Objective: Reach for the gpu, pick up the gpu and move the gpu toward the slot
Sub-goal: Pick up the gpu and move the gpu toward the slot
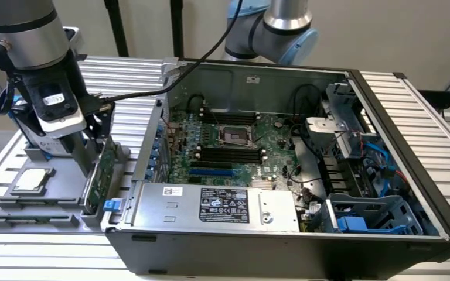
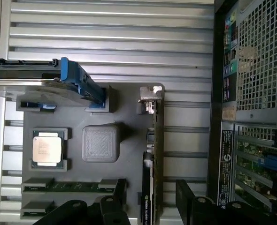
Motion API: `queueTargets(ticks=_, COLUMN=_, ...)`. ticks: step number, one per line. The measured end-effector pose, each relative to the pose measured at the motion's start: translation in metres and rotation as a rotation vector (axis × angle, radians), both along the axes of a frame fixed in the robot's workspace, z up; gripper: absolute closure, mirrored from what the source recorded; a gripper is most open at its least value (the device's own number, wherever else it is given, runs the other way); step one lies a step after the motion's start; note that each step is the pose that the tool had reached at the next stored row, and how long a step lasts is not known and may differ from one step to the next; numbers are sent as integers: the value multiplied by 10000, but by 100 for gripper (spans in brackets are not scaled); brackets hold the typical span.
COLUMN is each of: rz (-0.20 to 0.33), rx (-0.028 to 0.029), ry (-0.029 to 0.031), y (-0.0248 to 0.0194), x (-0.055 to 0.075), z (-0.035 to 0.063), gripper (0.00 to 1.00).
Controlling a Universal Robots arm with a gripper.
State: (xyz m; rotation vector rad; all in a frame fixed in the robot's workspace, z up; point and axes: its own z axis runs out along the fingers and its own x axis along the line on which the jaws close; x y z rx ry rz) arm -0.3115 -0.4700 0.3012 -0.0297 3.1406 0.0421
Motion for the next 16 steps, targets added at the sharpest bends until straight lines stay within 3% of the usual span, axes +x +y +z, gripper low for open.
queueTargets(ticks=16, rz=0, rx=0, ry=-29, y=-59, x=0, z=-291, gripper=46)
